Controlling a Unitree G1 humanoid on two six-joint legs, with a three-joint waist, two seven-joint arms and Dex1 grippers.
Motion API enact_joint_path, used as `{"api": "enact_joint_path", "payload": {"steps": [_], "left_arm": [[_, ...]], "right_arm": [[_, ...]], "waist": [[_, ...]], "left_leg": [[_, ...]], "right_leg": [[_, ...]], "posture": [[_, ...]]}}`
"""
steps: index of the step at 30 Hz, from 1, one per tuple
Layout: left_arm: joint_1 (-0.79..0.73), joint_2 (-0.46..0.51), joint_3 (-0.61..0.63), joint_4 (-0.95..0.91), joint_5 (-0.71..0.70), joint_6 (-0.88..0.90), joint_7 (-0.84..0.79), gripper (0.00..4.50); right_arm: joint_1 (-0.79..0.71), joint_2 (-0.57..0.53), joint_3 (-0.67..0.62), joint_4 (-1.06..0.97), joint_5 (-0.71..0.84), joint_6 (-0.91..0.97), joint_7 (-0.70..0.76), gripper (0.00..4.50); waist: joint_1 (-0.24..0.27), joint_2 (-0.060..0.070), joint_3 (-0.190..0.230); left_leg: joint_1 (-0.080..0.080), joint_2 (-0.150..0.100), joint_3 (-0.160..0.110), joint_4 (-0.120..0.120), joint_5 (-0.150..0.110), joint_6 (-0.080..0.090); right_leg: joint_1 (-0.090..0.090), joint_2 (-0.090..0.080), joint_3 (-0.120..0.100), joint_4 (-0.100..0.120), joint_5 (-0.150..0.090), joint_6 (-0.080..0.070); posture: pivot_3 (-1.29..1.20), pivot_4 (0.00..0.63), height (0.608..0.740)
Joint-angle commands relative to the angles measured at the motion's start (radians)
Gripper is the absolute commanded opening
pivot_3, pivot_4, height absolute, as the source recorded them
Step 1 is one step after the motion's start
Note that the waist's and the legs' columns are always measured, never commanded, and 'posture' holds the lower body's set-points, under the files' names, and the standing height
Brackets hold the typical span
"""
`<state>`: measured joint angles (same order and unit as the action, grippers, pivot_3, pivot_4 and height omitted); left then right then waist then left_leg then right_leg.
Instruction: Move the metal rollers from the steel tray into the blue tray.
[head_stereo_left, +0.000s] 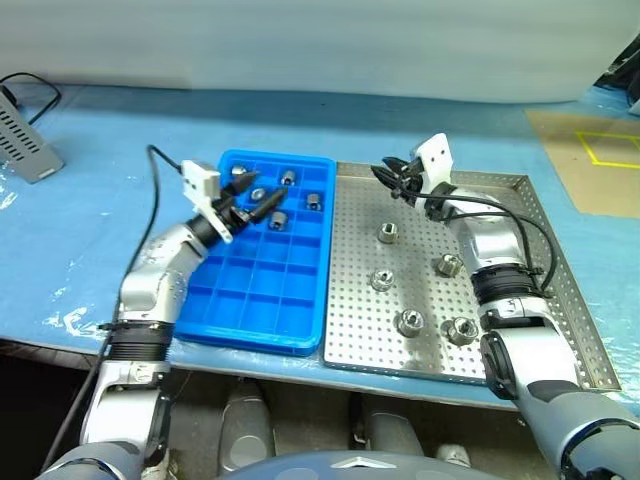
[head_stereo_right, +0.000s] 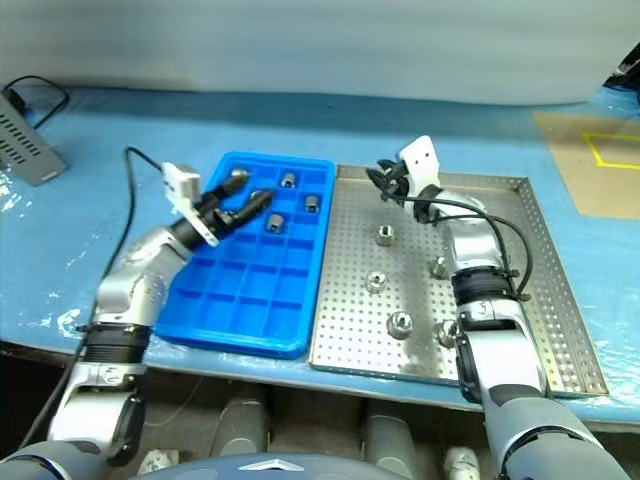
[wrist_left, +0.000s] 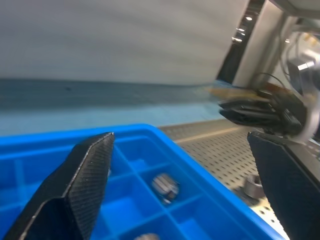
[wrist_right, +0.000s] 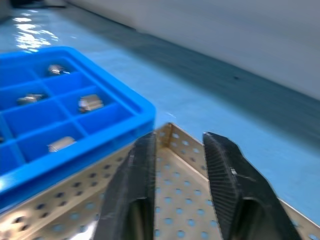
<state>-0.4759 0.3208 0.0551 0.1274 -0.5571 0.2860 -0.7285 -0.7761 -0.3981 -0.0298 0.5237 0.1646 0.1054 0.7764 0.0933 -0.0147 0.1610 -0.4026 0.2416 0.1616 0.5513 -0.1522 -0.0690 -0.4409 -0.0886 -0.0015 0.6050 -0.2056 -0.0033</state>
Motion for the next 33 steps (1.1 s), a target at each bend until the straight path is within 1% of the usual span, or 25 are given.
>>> {"api": "enact_joint_path", "payload": {"steps": [1,4,6,7,12,15,18,20,21,25,28,33], "left_arm": [[-0.059,-0.01,-0.025,0.002,0.03,-0.005,-0.027,4.5],[-0.096,-0.007,-0.04,0.037,0.055,0.016,-0.036,4.5],[-0.101,0.001,-0.06,0.032,0.063,0.036,-0.063,4.5],[-0.097,0.002,-0.063,0.026,0.066,0.038,-0.069,4.5],[-0.092,-0.006,-0.07,0.045,0.13,0.031,-0.014,4.5],[-0.071,0.002,-0.104,0.038,0.173,0.024,-0.034,4.5],[-0.04,0.022,-0.137,-0.006,0.197,0.015,-0.076,4.5],[-0.027,0.029,-0.156,-0.017,0.252,-0.061,-0.069,4.5],[-0.025,0.033,-0.162,-0.018,0.262,-0.061,-0.073,4.5],[-0.044,0.019,-0.132,-0.056,0.138,0.048,-0.154,4.5],[-0.072,0.031,-0.139,-0.018,0.174,0.01,-0.169,4.5],[-0.119,0.018,-0.13,0.005,0.156,0.012,-0.201,4.5]], "right_arm": [[0.017,-0.062,0.016,-0.158,0.062,0.086,0.133,2.64],[0.056,-0.114,0.045,-0.254,0.111,0.195,0.25,3.67],[0.082,-0.141,0.067,-0.282,0.104,0.21,0.289,4.35],[0.087,-0.14,0.063,-0.287,0.103,0.215,0.281,4.49],[0.099,-0.141,0.048,-0.279,0.078,0.208,0.23,4.49],[0.129,-0.139,0.039,-0.276,0.078,0.2,0.208,4.49],[0.159,-0.153,0.019,-0.291,0.082,0.194,0.185,4.49],[0.186,-0.176,0.004,-0.311,0.083,0.193,0.182,4.49],[0.2,-0.186,-0.001,-0.324,0.084,0.195,0.181,4.49],[0.281,-0.234,-0.033,-0.395,0.099,0.208,0.176,4.49],[0.32,-0.243,-0.061,-0.444,0.104,0.214,0.143,4.49],[0.375,-0.251,-0.076,-0.509,0.1,0.225,0.108,4.49]], "waist": [[-0.001,0.0,0.0],[-0.001,0.0,0.0],[-0.001,0.0,0.0],[-0.002,0.0,0.0],[-0.01,0.0,0.0],[-0.014,0.0,0.0],[-0.015,0.0,0.0],[-0.016,0.0,0.0],[-0.015,0.0,0.0],[-0.016,0.0,0.0],[-0.025,0.0,0.0],[-0.037,0.0,0.0]], "left_leg": [[0.001,0.0,0.0,0.0,0.0,0.0],[0.002,0.0,0.0,0.0,0.0,0.0],[0.004,0.0,0.0,0.0,0.0,0.0],[0.006,0.0,0.001,0.0,0.0,0.001],[0.007,0.0,0.004,0.0,0.0,0.001],[0.008,0.0,0.004,0.0,0.0,0.001],[0.008,-0.001,0.004,0.0,0.0,0.001],[0.008,-0.001,0.004,0.0,0.0,0.002],[0.008,-0.001,0.004,0.0,0.0,0.002],[0.009,-0.001,0.004,0.0,0.0,0.002],[0.011,-0.001,0.006,0.0,0.0,0.002],[0.017,-0.001,0.011,0.0,-0.002,0.005]], "right_leg": [[0.0,0.0,0.0,0.0,0.0,0.0],[0.0,0.0,0.001,0.0,0.0,0.0],[0.003,0.0,0.001,0.0,0.0,0.0],[0.004,0.0,0.001,0.0,0.0,0.0],[0.003,0.0,0.003,0.001,0.0,0.0],[0.003,0.0,0.003,0.001,0.0,0.0],[0.004,0.0,0.003,0.0,0.0,0.0],[0.004,0.0,0.003,0.0,0.0,0.0],[0.004,0.0,0.003,0.0,0.0,0.0],[0.005,0.0,0.003,0.0,0.0,0.0],[0.005,0.0,0.003,0.001,0.0,0.0],[0.007,0.0,0.004,0.001,0.0,0.0]], "posture": [[-0.03,0.15,0.74],[-0.02,0.15,0.74],[-0.02,0.15,0.74],[-0.02,0.15,0.74],[-0.04,0.15,0.74],[-0.04,0.15,0.74],[-0.05,0.15,0.74],[-0.06,0.15,0.74],[-0.07,0.15,0.74],[-0.1,0.15,0.74],[-0.13,0.15,0.74],[-0.19,0.15,0.74]]}}
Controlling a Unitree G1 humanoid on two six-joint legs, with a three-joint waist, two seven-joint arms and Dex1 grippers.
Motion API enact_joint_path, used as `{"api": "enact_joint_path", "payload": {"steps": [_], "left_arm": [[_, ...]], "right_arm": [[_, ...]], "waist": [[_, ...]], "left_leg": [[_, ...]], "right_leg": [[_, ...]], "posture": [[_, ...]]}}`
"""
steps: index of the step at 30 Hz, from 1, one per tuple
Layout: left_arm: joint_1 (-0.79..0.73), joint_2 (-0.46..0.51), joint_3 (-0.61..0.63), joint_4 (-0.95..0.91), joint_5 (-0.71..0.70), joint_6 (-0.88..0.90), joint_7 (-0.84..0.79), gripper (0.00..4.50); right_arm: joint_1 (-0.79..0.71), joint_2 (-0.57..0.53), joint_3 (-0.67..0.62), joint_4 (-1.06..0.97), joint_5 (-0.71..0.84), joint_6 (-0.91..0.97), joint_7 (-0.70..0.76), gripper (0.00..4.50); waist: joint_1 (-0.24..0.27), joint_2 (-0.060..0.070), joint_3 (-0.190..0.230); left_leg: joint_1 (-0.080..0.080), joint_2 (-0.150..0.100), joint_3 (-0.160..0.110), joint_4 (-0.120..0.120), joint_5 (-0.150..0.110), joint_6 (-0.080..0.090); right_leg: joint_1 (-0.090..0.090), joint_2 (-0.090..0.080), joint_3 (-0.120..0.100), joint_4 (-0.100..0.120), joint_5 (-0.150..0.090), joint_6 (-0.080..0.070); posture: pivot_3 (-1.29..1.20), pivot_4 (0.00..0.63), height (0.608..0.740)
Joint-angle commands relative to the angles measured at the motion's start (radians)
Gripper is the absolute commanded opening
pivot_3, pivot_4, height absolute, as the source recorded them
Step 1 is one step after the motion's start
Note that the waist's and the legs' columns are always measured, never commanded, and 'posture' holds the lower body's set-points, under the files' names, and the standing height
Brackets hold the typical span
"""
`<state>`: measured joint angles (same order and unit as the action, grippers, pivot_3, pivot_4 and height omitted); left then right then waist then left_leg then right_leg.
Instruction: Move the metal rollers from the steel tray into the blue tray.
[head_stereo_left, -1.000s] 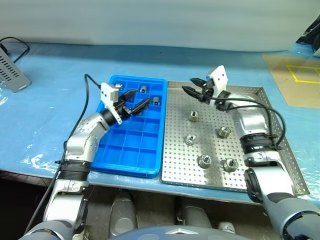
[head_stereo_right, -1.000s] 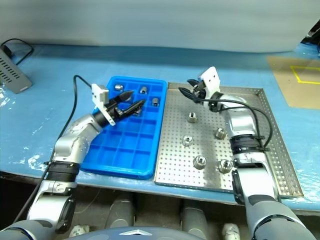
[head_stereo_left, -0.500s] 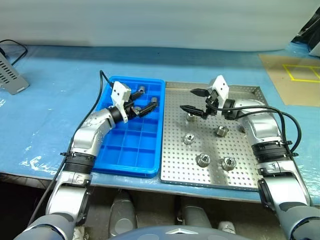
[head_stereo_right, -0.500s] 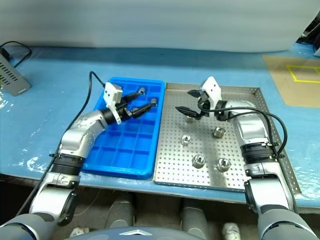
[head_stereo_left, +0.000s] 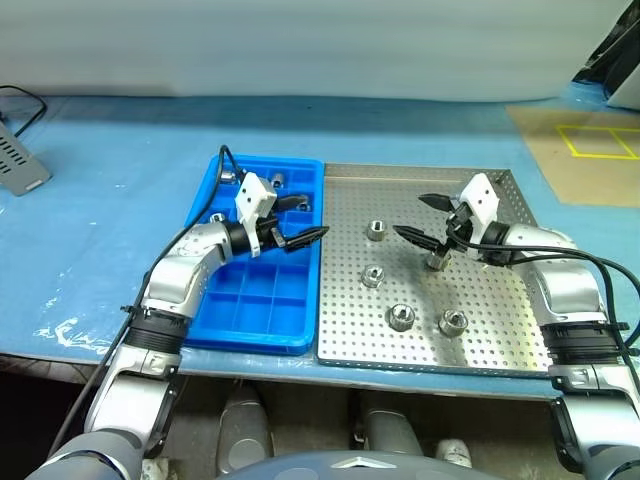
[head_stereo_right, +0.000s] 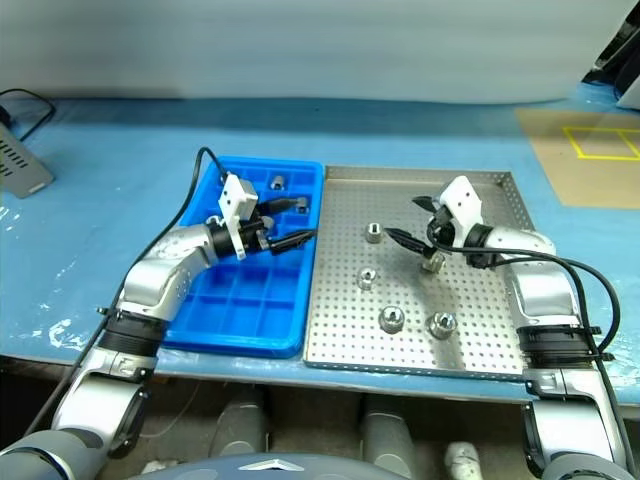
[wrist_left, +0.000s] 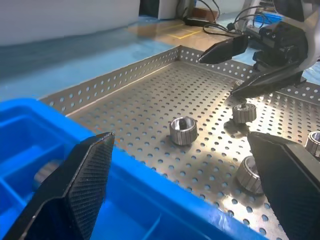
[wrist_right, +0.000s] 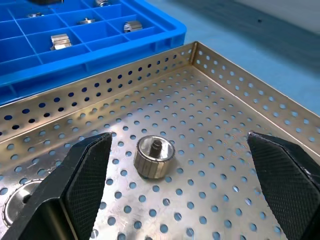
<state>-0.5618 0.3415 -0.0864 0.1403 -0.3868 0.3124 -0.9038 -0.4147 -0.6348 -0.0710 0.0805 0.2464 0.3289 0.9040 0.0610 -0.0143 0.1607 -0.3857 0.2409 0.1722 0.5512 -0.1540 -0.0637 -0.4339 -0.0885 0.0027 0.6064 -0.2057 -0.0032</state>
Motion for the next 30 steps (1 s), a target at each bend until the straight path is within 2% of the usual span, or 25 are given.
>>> {"api": "enact_joint_path", "payload": {"steps": [1,4,7,14,21,24,29,30], "left_arm": [[-0.049,-0.005,0.007,0.009,-0.012,-0.005,-0.032,4.5],[-0.172,-0.038,-0.041,0.16,0.034,0.031,-0.05,4.5],[-0.332,-0.128,-0.074,0.395,0.072,0.03,-0.079,4.5],[-0.531,-0.252,-0.153,0.816,0.235,-0.134,-0.157,4.5],[-0.579,-0.278,-0.18,1.03,0.401,-0.232,0.027,4.5],[-0.568,-0.286,-0.165,1.077,0.444,-0.279,0.154,4.5],[-0.543,-0.32,-0.125,1.107,0.448,-0.324,0.21,4.5],[-0.542,-0.324,-0.118,1.11,0.451,-0.333,0.227,4.32]], "right_arm": [[0.023,-0.017,-0.036,-0.076,0.015,0.004,-0.029,4.49],[0.066,-0.031,-0.059,-0.12,0.013,0.022,-0.063,4.49],[0.162,-0.043,-0.1,-0.197,0.018,0.042,-0.098,4.49],[0.341,-0.039,-0.201,-0.385,0.048,0.12,-0.184,4.49],[0.481,-0.026,-0.291,-0.519,0.079,0.174,-0.248,4.49],[0.488,-0.022,-0.288,-0.527,0.083,0.177,-0.269,4.49],[0.466,-0.017,-0.262,-0.53,0.087,0.182,-0.291,4.49],[0.462,-0.018,-0.26,-0.527,0.087,0.182,-0.292,4.5]], "waist": [[-0.009,0.0,0.0],[-0.012,0.0,0.0],[-0.013,0.0,0.0],[-0.067,0.002,-0.001],[-0.103,0.002,-0.001],[-0.123,0.004,-0.002],[-0.138,0.004,-0.003],[-0.138,0.004,-0.003]], "left_leg": [[0.0,0.0,0.001,0.0,0.0,0.001],[0.0,0.0,0.001,0.0,-0.001,0.001],[0.0,-0.001,0.002,0.001,-0.001,0.003],[0.001,-0.003,0.003,0.003,-0.004,0.008],[0.0,-0.002,0.003,0.006,-0.006,0.01],[0.0,-0.002,0.003,0.01,-0.008,0.014],[-0.002,-0.004,0.003,0.012,-0.011,0.018],[-0.002,-0.004,0.003,0.012,-0.011,0.018]], "right_leg": [[0.0,0.0,0.0,0.0,0.0,0.0],[0.001,0.0,0.001,0.0,0.0,0.0],[0.002,-0.001,0.002,-0.001,0.0,0.0],[0.004,0.0,0.005,-0.007,0.0,0.001],[0.006,0.0,0.005,-0.009,0.001,0.004],[0.01,-0.001,0.005,-0.015,0.002,0.009],[0.011,-0.002,0.005,-0.019,0.003,0.01],[0.011,-0.003,0.005,-0.02,0.004,0.01]], "posture": [[-0.2,0.15,0.74],[-0.25,0.15,0.74],[-0.33,0.15,0.74],[-0.48,0.15,0.74],[-0.55,0.15,0.74],[-0.56,0.15,0.74],[-0.55,0.15,0.74],[-0.55,0.15,0.74]]}}
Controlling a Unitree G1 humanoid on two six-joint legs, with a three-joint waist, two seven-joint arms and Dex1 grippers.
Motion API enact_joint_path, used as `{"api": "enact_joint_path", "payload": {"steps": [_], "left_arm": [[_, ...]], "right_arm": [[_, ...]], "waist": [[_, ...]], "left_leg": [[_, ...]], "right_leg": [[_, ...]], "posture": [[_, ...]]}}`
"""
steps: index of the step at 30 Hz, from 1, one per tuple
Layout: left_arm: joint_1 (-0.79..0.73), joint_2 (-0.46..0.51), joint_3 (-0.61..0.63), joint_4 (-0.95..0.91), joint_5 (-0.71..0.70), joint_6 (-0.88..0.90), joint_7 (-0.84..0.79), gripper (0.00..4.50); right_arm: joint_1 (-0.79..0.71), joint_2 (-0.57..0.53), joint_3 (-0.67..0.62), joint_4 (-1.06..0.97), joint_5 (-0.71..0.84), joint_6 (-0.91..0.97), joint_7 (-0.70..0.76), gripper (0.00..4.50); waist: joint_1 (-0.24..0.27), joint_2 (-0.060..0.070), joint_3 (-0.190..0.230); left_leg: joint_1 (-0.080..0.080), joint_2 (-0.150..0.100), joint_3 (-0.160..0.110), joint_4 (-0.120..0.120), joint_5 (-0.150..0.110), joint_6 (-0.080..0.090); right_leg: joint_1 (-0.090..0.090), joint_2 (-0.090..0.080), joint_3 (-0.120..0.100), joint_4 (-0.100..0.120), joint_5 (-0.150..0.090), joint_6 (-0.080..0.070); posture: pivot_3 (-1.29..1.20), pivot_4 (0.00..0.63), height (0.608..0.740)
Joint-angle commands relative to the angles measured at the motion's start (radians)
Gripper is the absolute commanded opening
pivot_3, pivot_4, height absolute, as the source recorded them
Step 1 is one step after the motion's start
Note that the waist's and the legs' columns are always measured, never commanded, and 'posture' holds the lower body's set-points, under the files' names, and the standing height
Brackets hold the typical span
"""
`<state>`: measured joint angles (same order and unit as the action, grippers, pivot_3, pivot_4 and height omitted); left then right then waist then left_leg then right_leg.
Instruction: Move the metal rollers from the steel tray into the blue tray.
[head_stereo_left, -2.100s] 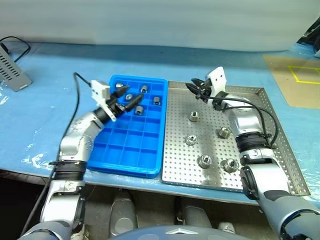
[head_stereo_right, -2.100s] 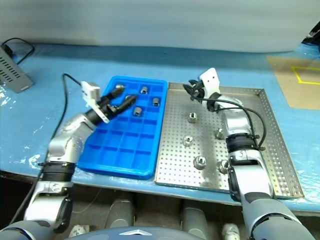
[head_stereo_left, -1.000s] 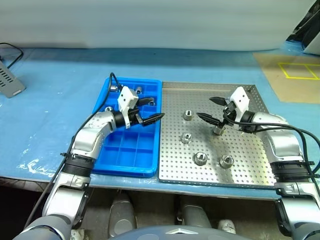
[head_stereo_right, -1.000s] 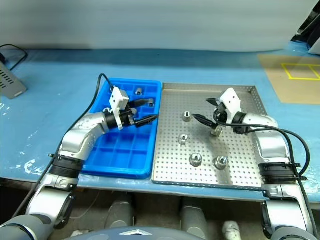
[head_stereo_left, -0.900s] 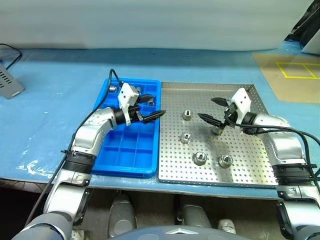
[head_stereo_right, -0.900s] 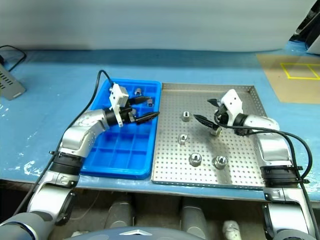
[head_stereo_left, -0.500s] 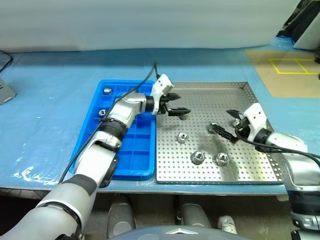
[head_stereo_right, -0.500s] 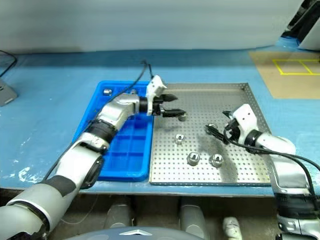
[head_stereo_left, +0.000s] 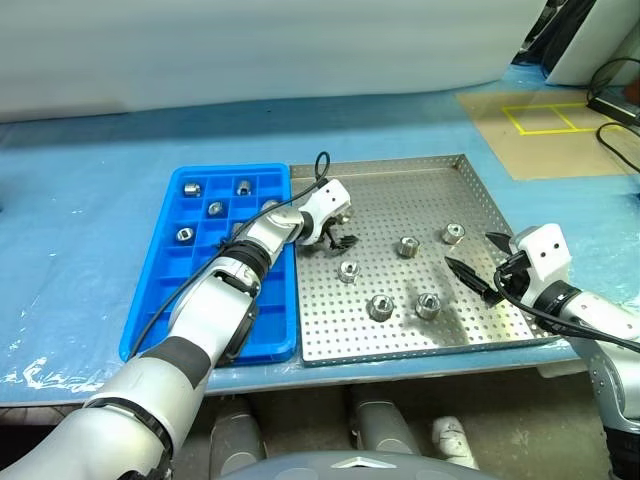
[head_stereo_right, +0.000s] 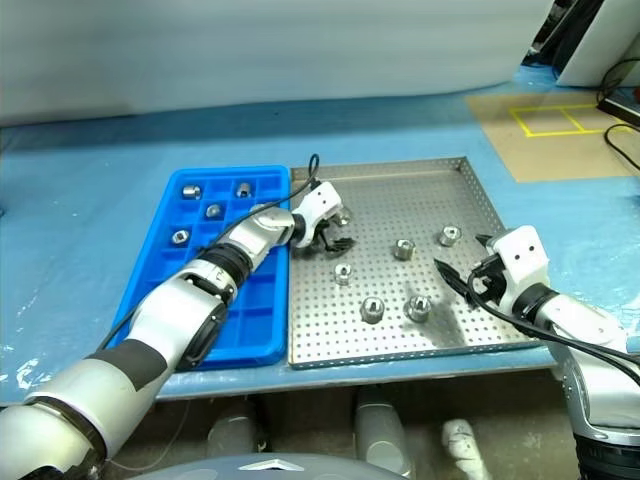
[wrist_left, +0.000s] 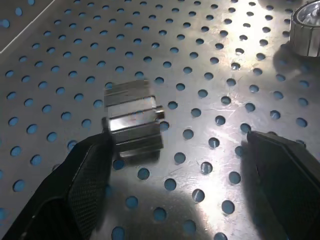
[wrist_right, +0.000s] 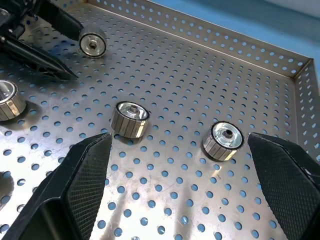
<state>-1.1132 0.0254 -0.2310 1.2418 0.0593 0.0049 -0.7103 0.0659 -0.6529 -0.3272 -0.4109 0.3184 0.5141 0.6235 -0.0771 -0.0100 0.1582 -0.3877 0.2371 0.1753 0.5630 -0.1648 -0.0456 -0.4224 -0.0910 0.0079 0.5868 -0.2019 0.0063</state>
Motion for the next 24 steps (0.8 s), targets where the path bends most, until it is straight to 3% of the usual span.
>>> {"api": "enact_joint_path", "payload": {"steps": [1,3,13,15,18,21,24], "left_arm": [[0.009,-0.017,0.046,0.009,-0.006,-0.034,0.044,4.12],[0.008,-0.032,0.09,0.008,-0.035,-0.04,0.055,3.59],[0.004,-0.013,0.214,0.014,-0.062,-0.034,0.157,0.04],[0.003,-0.012,0.231,0.005,-0.073,-0.03,0.128,0.04],[0.014,-0.017,0.273,-0.07,-0.149,-0.045,-0.047,0.04],[0.073,0.003,0.24,-0.207,-0.193,-0.024,-0.308,0.63],[0.134,0.043,0.194,-0.34,-0.199,0.044,-0.421,1.6]], "right_arm": [[-0.025,0.0,-0.001,-0.031,0.014,-0.004,-0.012,4.5],[-0.034,0.001,0.005,-0.021,0.012,-0.007,-0.014,4.5],[-0.07,0.019,0.05,0.014,-0.004,-0.029,-0.028,4.5],[-0.079,0.021,0.056,0.018,-0.002,-0.031,-0.028,4.5],[-0.089,0.018,0.055,0.021,0.006,-0.026,-0.023,4.5],[-0.093,0.008,0.061,0.034,0.001,-0.029,-0.01,4.5],[-0.097,0.002,0.064,0.044,-0.003,-0.03,-0.004,4.5]], "waist": [[0.001,0.0,0.0],[0.002,0.001,-0.001],[0.001,0.001,-0.001],[-0.002,0.001,-0.001],[-0.004,0.001,0.0],[0.003,0.001,0.0],[0.009,0.001,-0.001]], "left_leg": [[0.0,0.0,0.0,0.0,0.0,0.0],[-0.001,0.0,0.0,0.0,-0.001,0.001],[-0.003,0.0,0.0,-0.001,-0.002,0.002],[-0.002,0.0,0.0,-0.001,-0.003,0.002],[-0.003,0.0,0.0,-0.001,-0.003,0.002],[-0.003,0.0,0.0,-0.002,-0.003,0.002],[-0.003,0.0,0.001,-0.003,-0.003,0.002]], "right_leg": [[0.0,0.0,0.0,0.0,0.0,0.0],[0.0,0.0,-0.001,-0.001,0.0,0.0],[0.0,-0.001,-0.003,-0.005,0.001,-0.001],[0.0,-0.001,-0.003,-0.005,0.001,-0.001],[0.0,-0.001,-0.002,-0.005,0.001,-0.001],[-0.001,-0.002,-0.003,-0.005,0.001,-0.001],[-0.001,-0.002,-0.003,-0.006,0.001,-0.001]], "posture": [[-0.54,0.15,0.74],[-0.54,0.15,0.74],[-0.51,0.15,0.74],[-0.51,0.15,0.74],[-0.5,0.15,0.74],[-0.49,0.15,0.74],[-0.48,0.15,0.74]]}}
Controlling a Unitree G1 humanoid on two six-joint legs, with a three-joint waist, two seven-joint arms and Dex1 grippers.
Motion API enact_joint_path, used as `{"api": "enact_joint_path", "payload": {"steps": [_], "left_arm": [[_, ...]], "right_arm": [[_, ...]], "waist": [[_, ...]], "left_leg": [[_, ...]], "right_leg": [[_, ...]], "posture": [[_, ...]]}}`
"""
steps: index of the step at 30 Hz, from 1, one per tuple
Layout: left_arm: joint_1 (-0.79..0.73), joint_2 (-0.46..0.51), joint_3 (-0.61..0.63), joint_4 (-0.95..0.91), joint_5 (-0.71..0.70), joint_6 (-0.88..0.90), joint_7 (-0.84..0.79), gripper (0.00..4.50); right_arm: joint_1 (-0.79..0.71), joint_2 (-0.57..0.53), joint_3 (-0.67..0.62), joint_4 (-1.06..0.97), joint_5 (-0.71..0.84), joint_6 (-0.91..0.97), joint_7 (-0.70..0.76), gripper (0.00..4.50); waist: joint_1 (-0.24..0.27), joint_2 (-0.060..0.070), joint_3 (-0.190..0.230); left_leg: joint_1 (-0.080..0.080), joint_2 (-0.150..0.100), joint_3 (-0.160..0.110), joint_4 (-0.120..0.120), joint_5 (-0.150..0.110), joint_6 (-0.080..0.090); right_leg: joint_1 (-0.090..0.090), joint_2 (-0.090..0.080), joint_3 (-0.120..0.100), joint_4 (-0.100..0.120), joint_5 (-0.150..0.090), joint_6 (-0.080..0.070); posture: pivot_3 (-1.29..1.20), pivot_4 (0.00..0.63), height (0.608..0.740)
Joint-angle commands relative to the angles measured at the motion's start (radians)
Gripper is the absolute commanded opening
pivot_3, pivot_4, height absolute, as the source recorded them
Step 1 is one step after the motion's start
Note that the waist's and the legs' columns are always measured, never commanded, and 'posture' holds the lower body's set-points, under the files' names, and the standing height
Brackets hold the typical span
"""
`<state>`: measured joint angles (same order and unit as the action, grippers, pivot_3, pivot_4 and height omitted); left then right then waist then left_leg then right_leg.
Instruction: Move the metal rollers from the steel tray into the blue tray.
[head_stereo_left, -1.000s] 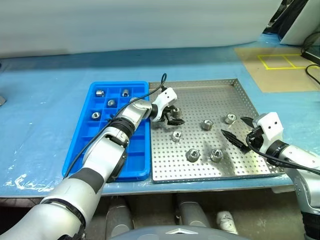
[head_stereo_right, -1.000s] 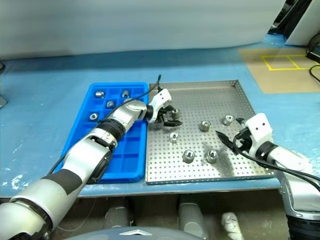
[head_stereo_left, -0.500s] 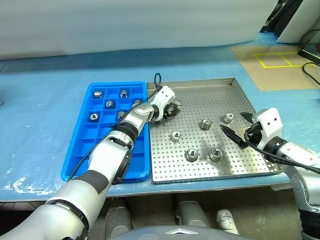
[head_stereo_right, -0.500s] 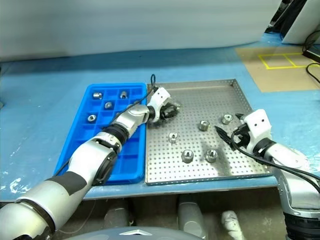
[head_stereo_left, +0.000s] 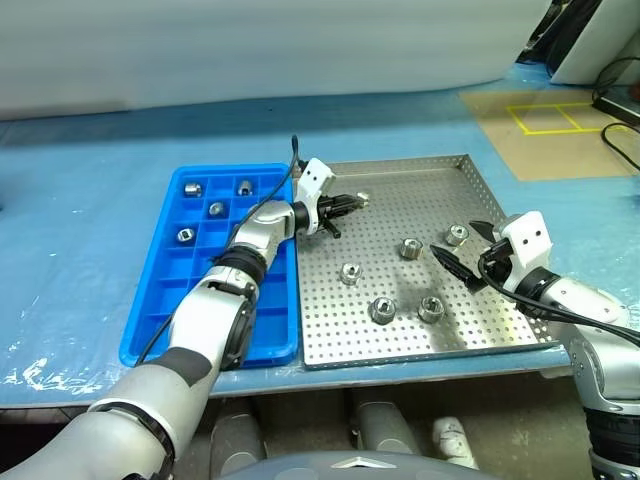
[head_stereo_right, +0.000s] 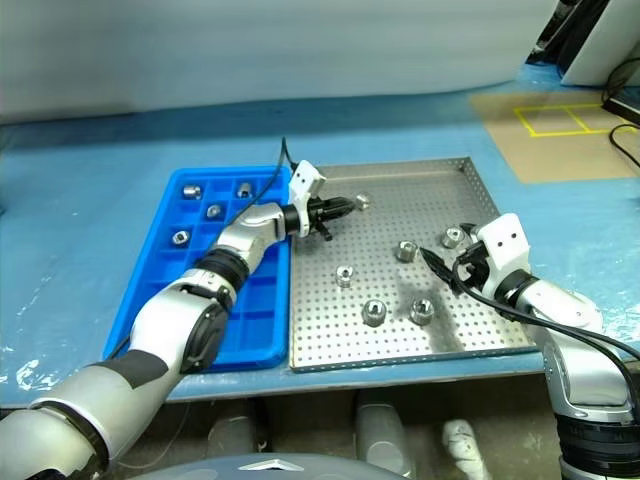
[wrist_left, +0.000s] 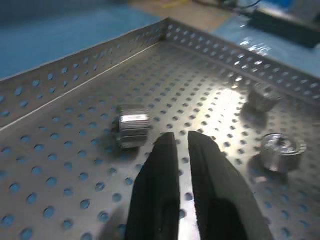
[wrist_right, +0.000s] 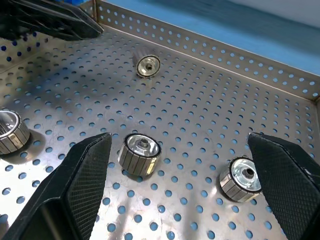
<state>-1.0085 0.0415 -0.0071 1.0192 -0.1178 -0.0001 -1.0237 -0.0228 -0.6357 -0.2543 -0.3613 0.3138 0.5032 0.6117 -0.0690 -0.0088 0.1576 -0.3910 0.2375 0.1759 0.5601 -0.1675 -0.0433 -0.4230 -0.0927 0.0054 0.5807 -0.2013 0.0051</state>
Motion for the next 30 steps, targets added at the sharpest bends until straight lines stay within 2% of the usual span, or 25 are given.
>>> {"api": "enact_joint_path", "payload": {"steps": [1,6,9,14,19,24,27,30], "left_arm": [[0.046,0.043,-0.043,-0.159,-0.022,0.077,-0.131,1.97],[0.133,0.139,-0.166,-0.371,0.008,0.199,-0.269,3.63],[0.17,0.168,-0.224,-0.45,0.025,0.225,-0.284,3.63],[0.215,0.164,-0.292,-0.56,0.022,0.294,-0.301,3.63],[0.231,0.153,-0.404,-0.511,0.141,0.212,-0.225,3.63],[0.208,0.14,-0.475,-0.41,0.265,0.109,-0.121,3.63],[0.194,0.117,-0.459,-0.38,0.262,0.081,-0.098,3.06],[0.196,0.107,-0.442,-0.379,0.247,0.077,-0.109,2.05]], "right_arm": [[-0.012,-0.017,-0.009,-0.003,0.003,-0.019,0.009,4.5],[-0.024,-0.03,0.001,0.022,0.0,-0.024,0.028,4.5],[-0.038,-0.033,0.007,0.032,-0.002,-0.024,0.031,4.5],[-0.048,-0.036,0.017,0.035,-0.008,-0.025,0.03,4.5],[-0.036,-0.042,0.017,0.03,-0.019,-0.026,0.025,4.5],[-0.035,-0.037,0.01,0.024,-0.017,-0.026,0.02,4.5],[-0.043,-0.034,0.014,0.031,-0.018,-0.03,0.016,4.5],[-0.061,-0.031,0.022,0.045,-0.019,-0.035,0.014,4.5]], "waist": [[0.001,0.0,0.0],[0.002,0.0,0.0],[0.003,0.001,0.0],[0.003,0.001,0.0],[0.002,0.003,-0.001],[0.003,0.012,-0.006],[0.0,0.014,-0.008],[-0.006,0.013,-0.007]], "left_leg": [[0.0,0.0,0.0,0.0,0.0,0.0],[0.0,0.0,0.001,0.0,0.0,0.0],[0.001,0.0,0.001,0.0,0.0,0.0],[0.001,0.001,0.001,0.0,0.0,0.0],[0.002,0.001,0.002,0.0,0.0,0.0],[0.008,-0.001,0.002,0.001,0.0,-0.001],[0.009,-0.002,0.002,0.002,0.0,-0.001],[0.006,-0.001,0.002,0.002,0.0,-0.001]], "right_leg": [[0.0,0.0,0.0,0.0,0.0,0.0],[0.0,0.0,0.0,0.0,0.0,0.0],[0.0,0.0,0.0,0.001,0.0,0.0],[0.001,0.0,0.0,0.001,0.0,0.0],[0.001,0.0,0.0,0.001,0.0,0.0],[0.008,-0.001,0.001,0.0,-0.001,0.001],[0.009,-0.002,0.002,0.0,-0.005,0.008],[0.005,-0.001,0.003,0.0,-0.005,0.008]], "posture": [[-0.48,0.15,0.74],[-0.46,0.15,0.74],[-0.46,0.15,0.74],[-0.46,0.15,0.74],[-0.46,0.15,0.74],[-0.47,0.15,0.74],[-0.46,0.15,0.74],[-0.45,0.15,0.74]]}}
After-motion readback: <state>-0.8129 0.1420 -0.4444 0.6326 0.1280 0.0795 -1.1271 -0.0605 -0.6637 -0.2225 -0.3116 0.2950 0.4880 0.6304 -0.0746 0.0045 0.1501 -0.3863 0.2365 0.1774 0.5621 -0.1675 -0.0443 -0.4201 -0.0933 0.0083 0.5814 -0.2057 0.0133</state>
